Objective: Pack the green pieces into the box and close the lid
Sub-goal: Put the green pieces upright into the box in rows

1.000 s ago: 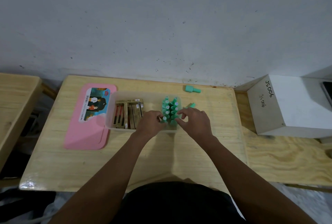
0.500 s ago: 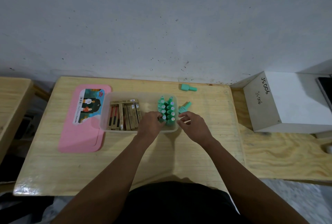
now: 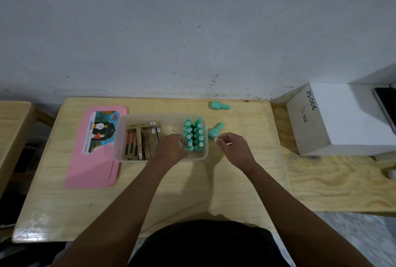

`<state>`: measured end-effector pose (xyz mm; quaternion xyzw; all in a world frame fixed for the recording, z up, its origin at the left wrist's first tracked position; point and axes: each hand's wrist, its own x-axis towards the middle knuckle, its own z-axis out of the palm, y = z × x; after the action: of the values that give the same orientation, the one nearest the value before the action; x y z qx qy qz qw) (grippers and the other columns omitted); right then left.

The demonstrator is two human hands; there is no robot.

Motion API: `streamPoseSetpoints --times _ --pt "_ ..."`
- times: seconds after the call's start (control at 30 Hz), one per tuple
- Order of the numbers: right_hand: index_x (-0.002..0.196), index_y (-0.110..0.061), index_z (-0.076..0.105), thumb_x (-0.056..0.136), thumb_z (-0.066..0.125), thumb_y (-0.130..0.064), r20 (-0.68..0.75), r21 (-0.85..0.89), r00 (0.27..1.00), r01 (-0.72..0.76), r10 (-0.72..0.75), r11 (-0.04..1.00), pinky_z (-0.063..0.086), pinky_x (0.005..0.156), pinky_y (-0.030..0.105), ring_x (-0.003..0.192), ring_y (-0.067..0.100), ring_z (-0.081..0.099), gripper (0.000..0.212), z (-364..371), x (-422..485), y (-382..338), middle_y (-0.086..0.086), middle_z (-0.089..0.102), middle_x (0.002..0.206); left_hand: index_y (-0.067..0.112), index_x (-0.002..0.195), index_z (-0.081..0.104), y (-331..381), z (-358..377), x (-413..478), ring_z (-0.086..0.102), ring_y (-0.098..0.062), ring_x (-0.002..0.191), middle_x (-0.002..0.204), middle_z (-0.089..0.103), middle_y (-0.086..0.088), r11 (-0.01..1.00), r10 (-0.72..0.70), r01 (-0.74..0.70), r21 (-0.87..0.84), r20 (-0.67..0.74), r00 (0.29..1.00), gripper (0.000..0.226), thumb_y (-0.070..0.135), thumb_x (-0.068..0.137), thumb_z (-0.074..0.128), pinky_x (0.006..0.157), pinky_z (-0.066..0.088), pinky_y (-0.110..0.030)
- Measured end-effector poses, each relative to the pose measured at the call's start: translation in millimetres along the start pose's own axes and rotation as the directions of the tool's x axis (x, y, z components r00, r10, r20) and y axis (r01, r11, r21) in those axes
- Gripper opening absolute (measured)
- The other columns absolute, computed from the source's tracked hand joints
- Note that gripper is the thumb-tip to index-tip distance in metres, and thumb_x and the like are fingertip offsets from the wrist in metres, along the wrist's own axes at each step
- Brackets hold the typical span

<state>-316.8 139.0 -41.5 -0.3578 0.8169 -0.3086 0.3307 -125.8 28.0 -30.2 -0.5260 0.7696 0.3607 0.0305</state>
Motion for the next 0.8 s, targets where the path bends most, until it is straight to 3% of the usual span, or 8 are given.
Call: streamPoseSetpoints --times 0.13,0.27,0.4,0.5,0.63,0.8 --pt "0.102 -0.022 0.072 0.088 0.062 -0.033 0.008 -0.013 0.991 -0.134 0.134 0.991 0.055 0.081 0.033 0.091 0.014 0.067 0.02 -8.4 20.5 4.6 -0.005 0.071 0.095 0.021 0.092 0.066 6.7 -26.5 11.8 0.06 -0.016 0.085 0.096 0.06 0.004 0.995 -0.018 0.009 0.103 0.081 0.997 0.028 0.03 0.07 0.08 0.074 0.047 -0.027" --pt "0.105 -0.021 0.07 0.088 0.06 -0.043 -0.006 -0.115 0.975 -0.223 0.223 0.968 0.05 0.077 0.03 0.095 0.019 0.065 0.03 -5.1 45.1 -3.6 -0.002 0.068 0.102 0.02 0.094 0.07 23.3 -47.0 25.0 0.057 -0.015 0.086 0.099 0.057 0.004 0.99 0.045 -0.063 0.129 0.14 0.989 0.021 0.033 0.077 0.074 0.075 0.046 -0.027" --pt "0.101 -0.014 0.066 0.08 0.06 -0.066 0.001 -0.268 0.949 -0.303 0.315 0.915 0.048 0.066 0.03 0.082 0.022 0.064 0.057 6.7 66.2 -17.7 0.0 0.065 0.089 0.02 0.092 0.07 51.4 -51.3 34.8 0.063 -0.015 0.082 0.094 0.066 0.001 0.988 0.145 -0.147 0.049 0.051 0.988 0.014 0.031 0.084 0.066 0.075 0.052 -0.031" --pt "0.105 -0.013 0.063 0.077 0.066 -0.062 0.013 -0.321 0.946 -0.303 0.324 0.897 0.046 0.066 0.03 0.088 0.024 0.066 0.057 11.1 72.9 -23.2 0.004 0.067 0.097 0.023 0.096 0.068 77.1 -41.1 48.8 0.059 -0.013 0.064 0.092 0.069 0.002 0.98 0.2 -0.199 0.015 -0.087 0.976 0.018 0.036 0.085 0.063 0.069 0.054 -0.032" --pt "0.108 -0.008 0.06 0.081 0.07 -0.043 0.039 -0.259 0.947 -0.298 0.318 0.919 0.047 0.07 0.031 0.097 0.028 0.066 0.046 7.7 75.9 -19.1 0.007 0.066 0.104 0.023 0.107 0.066 110.1 -19.0 74.9 0.057 -0.015 0.085 0.103 0.064 0.003 0.952 0.298 -0.28 0.122 -0.169 0.94 0.024 0.035 0.088 0.06 0.073 0.046 -0.028" --pt "0.1 -0.007 0.065 0.083 0.068 -0.037 0.049 -0.128 0.947 -0.308 0.317 0.943 0.055 0.07 0.034 0.084 0.024 0.067 0.034 -3.8 77.9 8.1 0.008 0.069 0.096 0.018 0.124 0.06 131.5 5.8 114.5 0.056 -0.025 0.11 0.12 0.059 -0.004 0.914 0.314 -0.283 0.289 -0.066 0.947 0.038 0.032 0.09 0.056 0.086 0.049 -0.038"
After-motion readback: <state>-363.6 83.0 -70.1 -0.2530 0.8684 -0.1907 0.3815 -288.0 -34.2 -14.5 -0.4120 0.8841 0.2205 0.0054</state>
